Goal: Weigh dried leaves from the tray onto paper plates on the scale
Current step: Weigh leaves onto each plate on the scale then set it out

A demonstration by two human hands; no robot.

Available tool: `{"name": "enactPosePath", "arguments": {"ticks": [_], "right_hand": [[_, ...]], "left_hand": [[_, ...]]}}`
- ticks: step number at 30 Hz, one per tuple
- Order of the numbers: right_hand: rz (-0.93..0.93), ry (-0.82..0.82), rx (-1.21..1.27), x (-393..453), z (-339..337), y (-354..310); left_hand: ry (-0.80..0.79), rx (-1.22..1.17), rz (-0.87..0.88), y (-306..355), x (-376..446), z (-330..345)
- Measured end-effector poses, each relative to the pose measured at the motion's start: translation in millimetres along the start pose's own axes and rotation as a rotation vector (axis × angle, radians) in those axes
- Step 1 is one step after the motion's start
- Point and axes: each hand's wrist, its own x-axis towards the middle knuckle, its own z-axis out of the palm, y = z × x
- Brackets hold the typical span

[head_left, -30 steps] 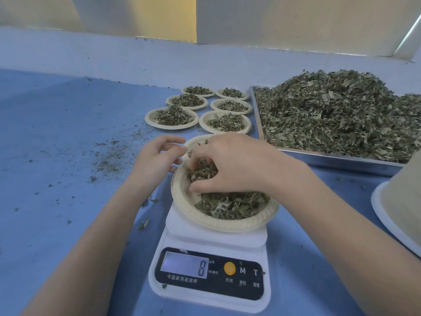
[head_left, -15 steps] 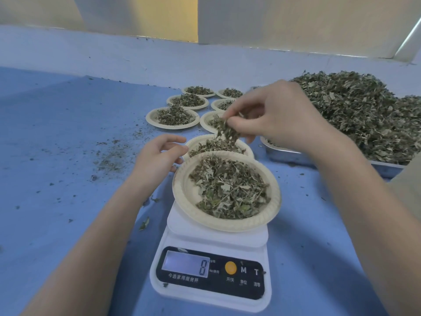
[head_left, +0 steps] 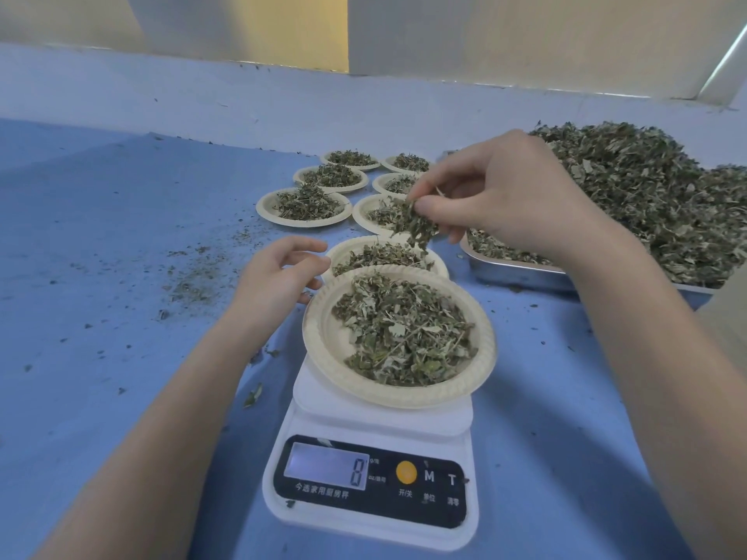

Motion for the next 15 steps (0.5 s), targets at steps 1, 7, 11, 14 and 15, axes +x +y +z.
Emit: {"name": "enactPosePath", "arguments": {"ticks": [1,7,11,14,15], "right_hand": [[-0.001,0.002,0.001,-0.4,-0.7,-0.3],[0.012,0.020,-0.003,-0.8,-3.6,2.0],[0.010,0.029,-0.012,-0.1,-3.5,5.3],[0.016,0.068,-0.049,2.6,-7.7,12.3],[0.024,0.088,-0.100,4.4,-9.5,17.1]], "left_hand": [[0.000,0.001,-0.001,0.1,0.0,-0.3],[0.000,0.000,-0.004,1.0,0.2,-0.6],[-0.004,0.010,0.000,1.2,-0.3,-0.7],[-0.006,0.009,0.001,1.0,0.1,-1.1],[-0.006,0.009,0.001,0.9,0.1,-1.2]]}}
